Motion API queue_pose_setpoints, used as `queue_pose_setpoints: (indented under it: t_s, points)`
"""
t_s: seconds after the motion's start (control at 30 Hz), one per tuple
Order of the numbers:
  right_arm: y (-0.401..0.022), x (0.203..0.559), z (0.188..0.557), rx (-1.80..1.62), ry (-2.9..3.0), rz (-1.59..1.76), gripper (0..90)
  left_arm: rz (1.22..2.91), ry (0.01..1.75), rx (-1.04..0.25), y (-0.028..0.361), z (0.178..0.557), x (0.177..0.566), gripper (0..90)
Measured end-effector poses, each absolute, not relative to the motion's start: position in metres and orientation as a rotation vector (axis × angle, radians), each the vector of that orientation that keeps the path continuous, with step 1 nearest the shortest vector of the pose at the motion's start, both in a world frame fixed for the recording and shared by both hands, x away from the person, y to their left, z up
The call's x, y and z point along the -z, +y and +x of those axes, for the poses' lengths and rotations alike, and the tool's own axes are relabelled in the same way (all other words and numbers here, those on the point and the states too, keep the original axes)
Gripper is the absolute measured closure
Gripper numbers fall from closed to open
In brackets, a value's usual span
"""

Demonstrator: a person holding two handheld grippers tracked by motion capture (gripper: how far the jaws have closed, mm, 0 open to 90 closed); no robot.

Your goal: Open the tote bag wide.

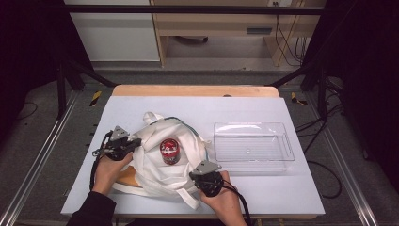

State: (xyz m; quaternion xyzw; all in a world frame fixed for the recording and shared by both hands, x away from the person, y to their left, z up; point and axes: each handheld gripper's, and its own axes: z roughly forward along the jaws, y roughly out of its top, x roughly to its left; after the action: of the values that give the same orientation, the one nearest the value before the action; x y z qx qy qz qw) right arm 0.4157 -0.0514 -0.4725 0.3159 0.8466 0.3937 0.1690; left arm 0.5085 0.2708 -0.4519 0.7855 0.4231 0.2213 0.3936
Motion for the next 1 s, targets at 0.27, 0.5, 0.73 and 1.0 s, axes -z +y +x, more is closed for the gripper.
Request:
queue_pose_setpoints:
  t_s: [0.27, 0.5, 0.73, 1.0]
  points:
    - [-0.055, 0.442, 0.409, -1.230, 2.337, 0.886, 90.0, 1.927, 1.032, -0.618, 0.272, 0.497, 0.427, 90.0]
    - [-0.041, 0.411, 0.412, -1.296, 2.290, 0.842, 90.0, 1.883, 1.039, -0.642, 0.278, 0.486, 0.417, 90.0]
    - [-0.011, 0.400, 0.429, -1.333, 2.276, 0.815, 74.2, 1.857, 1.021, -0.712, 0.283, 0.469, 0.414, 79.9]
    - [0.014, 0.405, 0.451, -1.361, 2.231, 0.828, 48.2, 1.799, 1.076, -0.741, 0.300, 0.445, 0.416, 51.8]
